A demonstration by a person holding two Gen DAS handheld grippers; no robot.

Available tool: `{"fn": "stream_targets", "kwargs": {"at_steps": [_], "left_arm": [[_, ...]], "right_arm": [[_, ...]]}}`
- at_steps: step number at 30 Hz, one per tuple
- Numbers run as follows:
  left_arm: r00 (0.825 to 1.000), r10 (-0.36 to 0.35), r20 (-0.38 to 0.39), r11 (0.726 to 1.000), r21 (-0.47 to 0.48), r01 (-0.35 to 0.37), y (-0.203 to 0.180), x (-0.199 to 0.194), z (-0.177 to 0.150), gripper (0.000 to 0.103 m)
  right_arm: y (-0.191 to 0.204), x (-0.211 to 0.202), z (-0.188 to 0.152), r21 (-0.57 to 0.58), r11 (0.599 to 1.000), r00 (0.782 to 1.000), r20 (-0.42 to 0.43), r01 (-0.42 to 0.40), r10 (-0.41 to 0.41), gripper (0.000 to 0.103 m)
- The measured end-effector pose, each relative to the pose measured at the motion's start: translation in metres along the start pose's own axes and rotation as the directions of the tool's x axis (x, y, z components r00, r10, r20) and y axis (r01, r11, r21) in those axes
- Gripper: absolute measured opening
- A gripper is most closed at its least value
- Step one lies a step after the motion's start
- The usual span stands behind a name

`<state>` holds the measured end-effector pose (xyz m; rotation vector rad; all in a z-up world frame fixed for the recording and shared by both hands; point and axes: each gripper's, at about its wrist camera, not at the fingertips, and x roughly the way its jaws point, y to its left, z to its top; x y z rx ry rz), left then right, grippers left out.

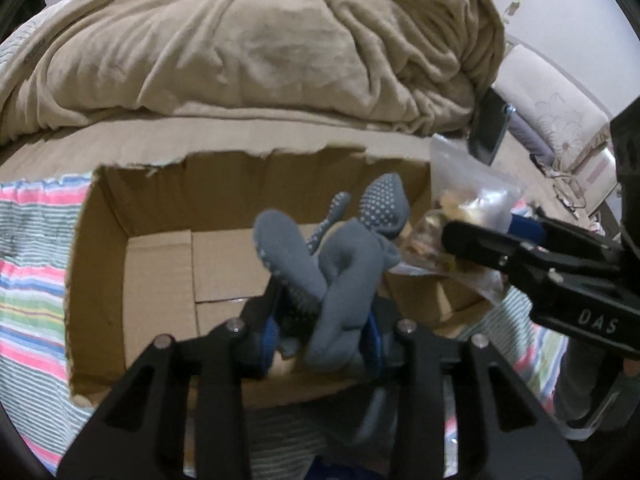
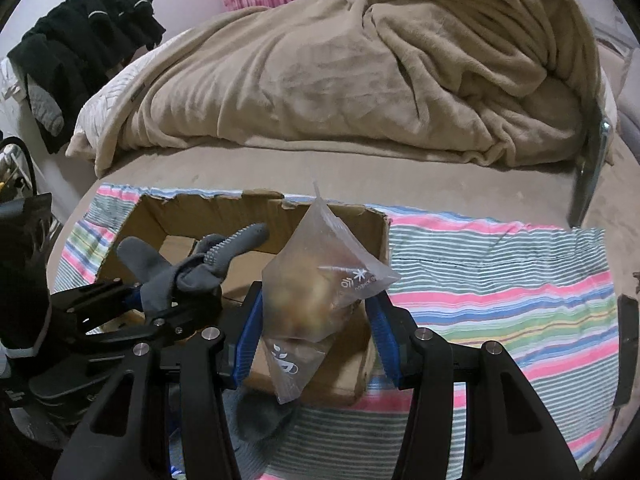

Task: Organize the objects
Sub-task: 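Lower the gloves and snack bag into the cardboard box and open both grippers, then grasp the white socks with the left gripper while the right grasps the cotton swab bag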

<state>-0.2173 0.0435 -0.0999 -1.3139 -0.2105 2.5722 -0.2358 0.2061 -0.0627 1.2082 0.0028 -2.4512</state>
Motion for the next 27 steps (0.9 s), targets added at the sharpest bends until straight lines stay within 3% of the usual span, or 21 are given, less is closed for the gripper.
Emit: {"fn": "stream_targets", "kwargs": {"at_steps": [5,6,8,11,27], "left_arm": [[1.0,0.024,-0.013,1.0,0.006,-0.024,0.001,0.002,0.001,0.045],[0.999,0.032,-0.016,0.999,0.006,-0.032,0.002,0.002,0.002,0.049],[0.999,0.039,-0.006,0.999,-0.002,-0.039,0.004,-0.004,0.002,0.071],[0.999,0.036,0.017,0.999,-0.008,-0.036,0.005,-0.016,0.0,0.072],[0.992,0.061,0.107,0.998,-0.016,-0.06,0.0,-0.102,-0.025,0.079]], "right_arm": [[0.001,0.005,0.002,0.001,1.0,1.0,0.001,0.001,-0.001,0.054],[0.001,0.005,0.003,0.002,1.0,1.0,0.001,0.001,-0.001,0.054],[0.002,0.002,0.003,-0.002,1.0,1.0,0.011,0.0,0.0,0.058],[0.004,-0.007,0.004,-0.005,1.0,0.999,0.039,0.005,-0.004,0.07],[0.032,-0.073,-0.009,-0.029,0.999,0.995,0.101,0.02,-0.017,0.07]]}}
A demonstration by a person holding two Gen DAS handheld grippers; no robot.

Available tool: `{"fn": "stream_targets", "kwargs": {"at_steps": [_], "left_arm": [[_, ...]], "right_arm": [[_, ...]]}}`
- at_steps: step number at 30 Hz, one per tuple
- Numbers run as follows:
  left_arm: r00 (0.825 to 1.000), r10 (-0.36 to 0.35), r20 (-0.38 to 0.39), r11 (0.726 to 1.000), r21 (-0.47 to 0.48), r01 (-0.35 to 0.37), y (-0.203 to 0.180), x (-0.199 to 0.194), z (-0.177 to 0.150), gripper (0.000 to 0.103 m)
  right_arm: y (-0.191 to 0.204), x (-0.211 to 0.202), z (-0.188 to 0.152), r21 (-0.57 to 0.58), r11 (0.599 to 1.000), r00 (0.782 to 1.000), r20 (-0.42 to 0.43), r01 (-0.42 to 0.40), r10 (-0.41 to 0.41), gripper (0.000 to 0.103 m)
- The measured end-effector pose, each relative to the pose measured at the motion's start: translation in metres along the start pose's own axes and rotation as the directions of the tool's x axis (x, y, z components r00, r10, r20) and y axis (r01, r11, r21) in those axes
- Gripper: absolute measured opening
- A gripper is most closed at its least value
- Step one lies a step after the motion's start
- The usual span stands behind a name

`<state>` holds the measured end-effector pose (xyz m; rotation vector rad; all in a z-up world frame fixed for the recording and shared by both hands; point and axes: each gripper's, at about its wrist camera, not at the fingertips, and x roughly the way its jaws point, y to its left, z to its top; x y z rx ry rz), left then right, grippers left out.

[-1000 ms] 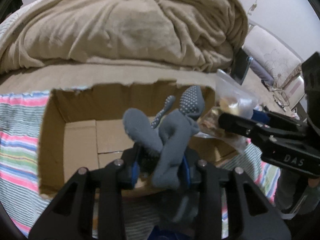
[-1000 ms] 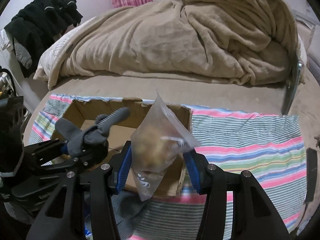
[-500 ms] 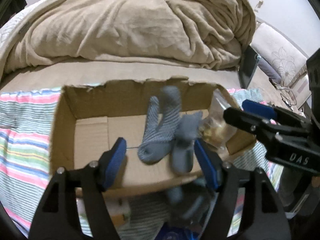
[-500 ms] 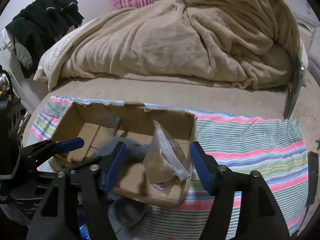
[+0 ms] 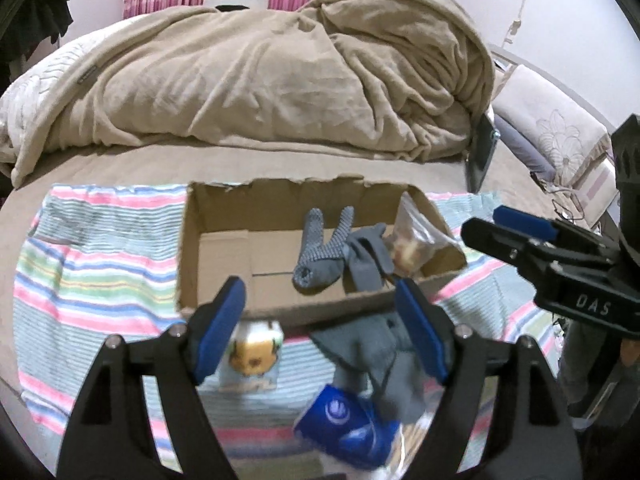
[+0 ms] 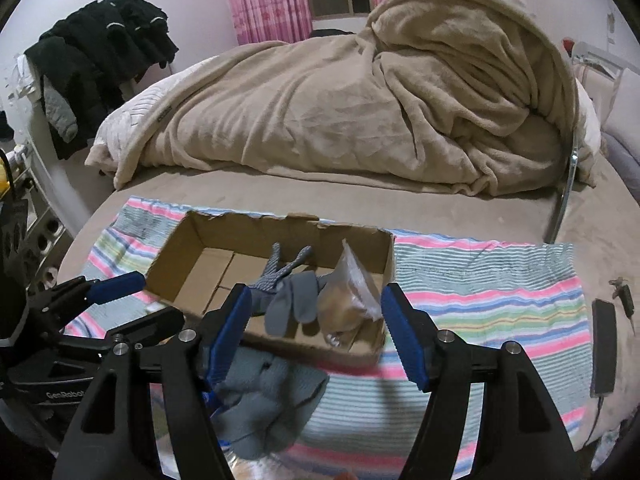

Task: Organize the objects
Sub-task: 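Grasp the white socks with the left gripper while the right grasps the cotton swab bag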

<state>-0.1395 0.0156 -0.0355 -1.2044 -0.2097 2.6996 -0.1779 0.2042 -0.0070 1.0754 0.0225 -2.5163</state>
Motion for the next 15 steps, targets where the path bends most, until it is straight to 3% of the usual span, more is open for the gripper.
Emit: {"fn": "stream_targets", "kwargs": {"at_steps": [15], "left_arm": [[1.0,-0.004,0.001,1.0,-0.014,0.004,-0.009,-0.047,-0.041,0.079]], "right_arm": [[0.026,-0.041,-0.033,-0.023,1.0,1.0,-0.002,-0.011,0.011,0.07]]}}
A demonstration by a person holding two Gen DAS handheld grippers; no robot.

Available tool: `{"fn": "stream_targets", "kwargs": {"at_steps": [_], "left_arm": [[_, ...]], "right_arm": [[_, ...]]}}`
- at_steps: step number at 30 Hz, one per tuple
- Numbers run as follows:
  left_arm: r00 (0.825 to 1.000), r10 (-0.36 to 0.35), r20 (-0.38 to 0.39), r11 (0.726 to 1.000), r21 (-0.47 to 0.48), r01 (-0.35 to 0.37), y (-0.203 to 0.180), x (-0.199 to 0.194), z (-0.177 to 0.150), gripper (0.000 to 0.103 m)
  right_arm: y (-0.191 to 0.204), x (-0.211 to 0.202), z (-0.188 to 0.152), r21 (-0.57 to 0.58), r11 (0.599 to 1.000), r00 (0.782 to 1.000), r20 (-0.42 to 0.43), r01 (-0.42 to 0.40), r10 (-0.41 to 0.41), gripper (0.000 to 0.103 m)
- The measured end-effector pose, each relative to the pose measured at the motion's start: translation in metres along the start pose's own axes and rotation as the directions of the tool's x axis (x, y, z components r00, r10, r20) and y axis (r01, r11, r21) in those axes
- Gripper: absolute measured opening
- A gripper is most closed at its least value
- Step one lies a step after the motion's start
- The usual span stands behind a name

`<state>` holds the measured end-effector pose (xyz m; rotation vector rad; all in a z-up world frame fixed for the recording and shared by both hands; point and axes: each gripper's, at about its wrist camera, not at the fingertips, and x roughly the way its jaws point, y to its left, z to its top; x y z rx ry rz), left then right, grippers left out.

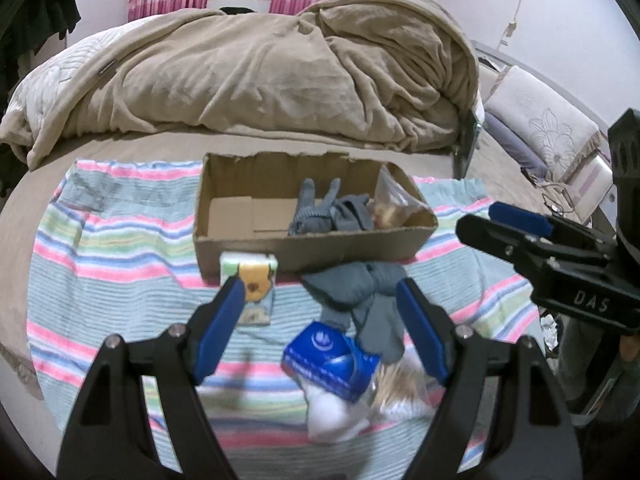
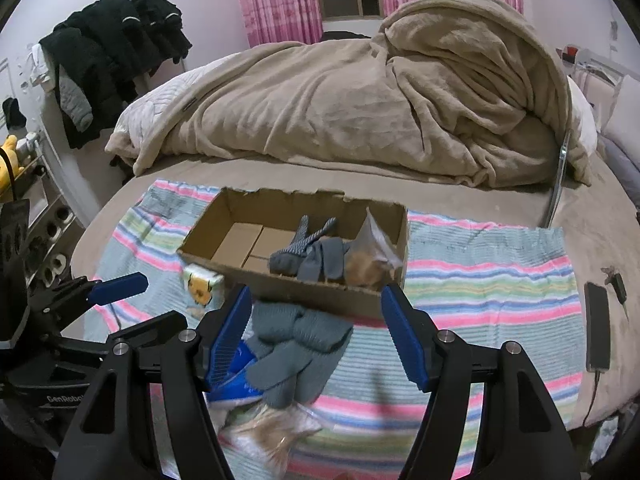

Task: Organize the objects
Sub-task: 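Grasp the white socks with the left gripper while the right grasps the cotton swab bag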

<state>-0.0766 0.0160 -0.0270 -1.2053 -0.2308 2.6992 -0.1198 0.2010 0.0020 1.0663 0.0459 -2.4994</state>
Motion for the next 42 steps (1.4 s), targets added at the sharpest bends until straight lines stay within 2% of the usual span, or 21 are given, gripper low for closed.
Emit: {"fn": "stream_targets", "kwargs": {"at_steps": [8,23,32,42], "left_arm": [[1.0,0.004,-0.029,1.0,-0.02,-0.004,0.004,-0.005,-0.022,0.079],[0.99,0.001,-0.142,0.999,-0.04,-0.007,0.007,0.02,-0.066,0.079],[0.976,-0.019,-0.216,0.999,-0.042,0.01,0.007,0.042,-0.084,0.079],[0.969,-0.021,-0.247,0.999,-0.041,0.011,0.014,0.058,-0.093,0.08]], "right_arm": [[0.003,-0.001,-0.029,0.016,1.0,0.999,-0.049,-0.006,0.007,0.07],[0.009,0.025,-0.08,0.047,0.998,0.983,-0.179,-0.029,0.037,0.07],[0.011,0.043,-0.098,0.061,0.997,0.97,-0.236,-0.037,0.05,0.07],[0.007,0.059,-0.106,0.087,0.995,0.958,-0.278,-0.049,0.072,0.07]]}}
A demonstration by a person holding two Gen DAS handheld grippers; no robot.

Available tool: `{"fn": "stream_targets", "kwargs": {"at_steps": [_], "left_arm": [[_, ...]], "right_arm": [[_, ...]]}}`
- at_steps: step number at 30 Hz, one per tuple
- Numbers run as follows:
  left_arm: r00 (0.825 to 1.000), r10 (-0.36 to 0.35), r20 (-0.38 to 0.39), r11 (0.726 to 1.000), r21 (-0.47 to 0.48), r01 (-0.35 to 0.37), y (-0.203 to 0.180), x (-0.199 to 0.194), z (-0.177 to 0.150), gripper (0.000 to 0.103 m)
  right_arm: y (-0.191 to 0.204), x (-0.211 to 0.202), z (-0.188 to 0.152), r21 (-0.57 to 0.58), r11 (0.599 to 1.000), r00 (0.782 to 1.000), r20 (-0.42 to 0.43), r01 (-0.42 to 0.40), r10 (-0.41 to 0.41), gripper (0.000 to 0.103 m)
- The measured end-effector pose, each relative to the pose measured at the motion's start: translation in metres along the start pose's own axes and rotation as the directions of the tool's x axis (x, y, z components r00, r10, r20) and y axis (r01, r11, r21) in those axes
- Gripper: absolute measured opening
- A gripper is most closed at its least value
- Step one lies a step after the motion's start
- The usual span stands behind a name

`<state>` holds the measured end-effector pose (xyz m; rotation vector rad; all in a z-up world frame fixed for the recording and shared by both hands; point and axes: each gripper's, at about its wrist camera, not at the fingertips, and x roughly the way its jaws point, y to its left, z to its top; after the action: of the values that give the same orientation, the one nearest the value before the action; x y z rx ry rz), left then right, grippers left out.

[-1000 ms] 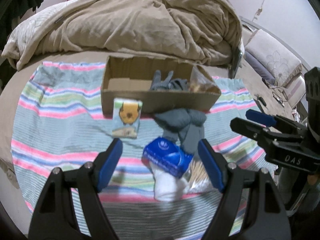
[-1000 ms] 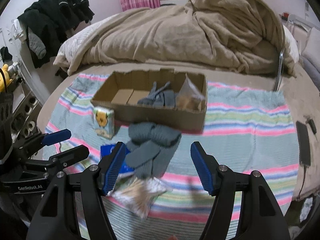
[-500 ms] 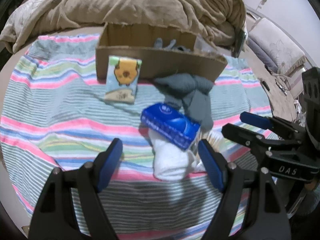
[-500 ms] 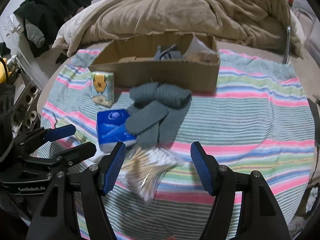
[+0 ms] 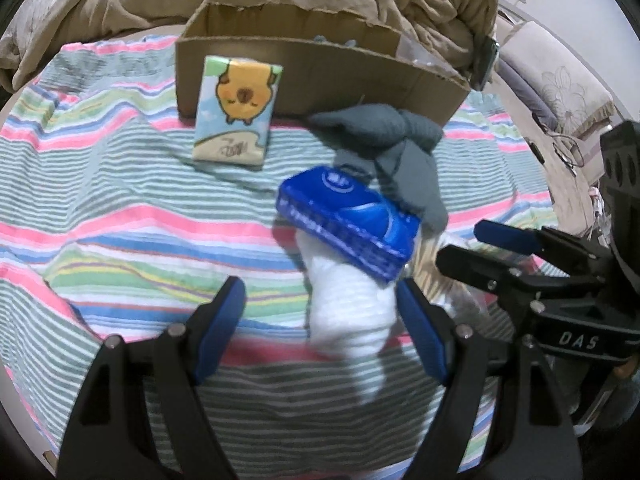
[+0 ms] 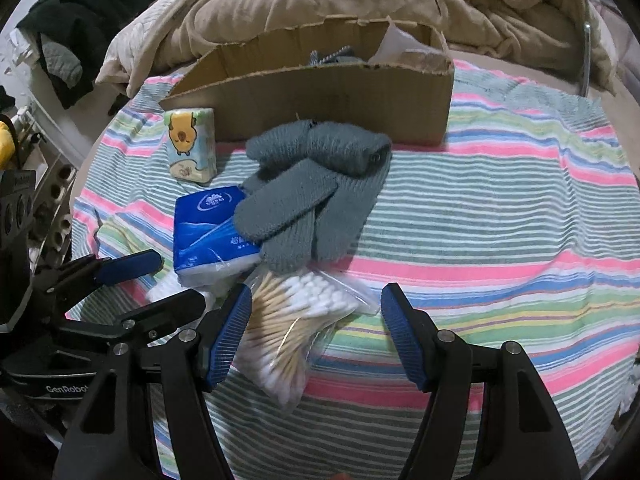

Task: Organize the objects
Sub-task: 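Grasp the white socks with the left gripper while the right grasps the cotton swab bag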

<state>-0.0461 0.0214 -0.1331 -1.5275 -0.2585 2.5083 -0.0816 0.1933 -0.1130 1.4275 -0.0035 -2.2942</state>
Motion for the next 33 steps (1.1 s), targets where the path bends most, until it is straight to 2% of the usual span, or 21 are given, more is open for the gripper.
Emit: {"fn": "stream_targets", "kwargs": {"at_steps": [10,13,15,17,20,26,33], "left_arm": [[1.0,-0.004,-0.009,0.999,0.034,0.004,-0.002,0.006,0.001,0.08],[1.0,-0.005,0.002,0.999,0.05,0.005,-0.005,0.006,0.001,0.078],[1.0,-0.017,0.005,0.998,0.064,0.017,-0.007,0.007,0.002,0.07],[1.0,-0.03,-0.002,0.996,0.078,0.03,-0.013,0.009,0.001,0.057],[0.999,-0.04,-0.008,0.995,0.096,0.041,-0.019,0.011,0.0,0.048],[0.998,-0.062,0.01,0.994,0.09,0.061,-0.018,0.007,0.001,0.042],[0.996,-0.075,0.041,0.993,0.093,0.071,-0.015,-0.013,-0.003,0.041]], "right_arm": [[-0.007,0.015,-0.005,0.025,0.999,0.999,-0.034,-0.035,0.036,0.072],[-0.01,0.014,-0.006,0.02,0.999,0.998,-0.036,-0.043,0.043,0.068],[-0.01,0.013,-0.007,0.015,0.998,0.998,-0.035,-0.058,0.058,0.062],[-0.009,0.01,-0.008,0.005,0.997,0.997,-0.033,-0.076,0.076,0.052],[-0.008,0.006,-0.009,-0.015,0.996,0.996,-0.024,-0.085,0.085,0.043],[-0.008,-0.004,-0.007,-0.033,0.996,0.996,-0.008,-0.086,0.086,0.036],[-0.012,-0.021,-0.005,-0.028,0.999,0.999,0.024,-0.043,0.043,0.035]]}}
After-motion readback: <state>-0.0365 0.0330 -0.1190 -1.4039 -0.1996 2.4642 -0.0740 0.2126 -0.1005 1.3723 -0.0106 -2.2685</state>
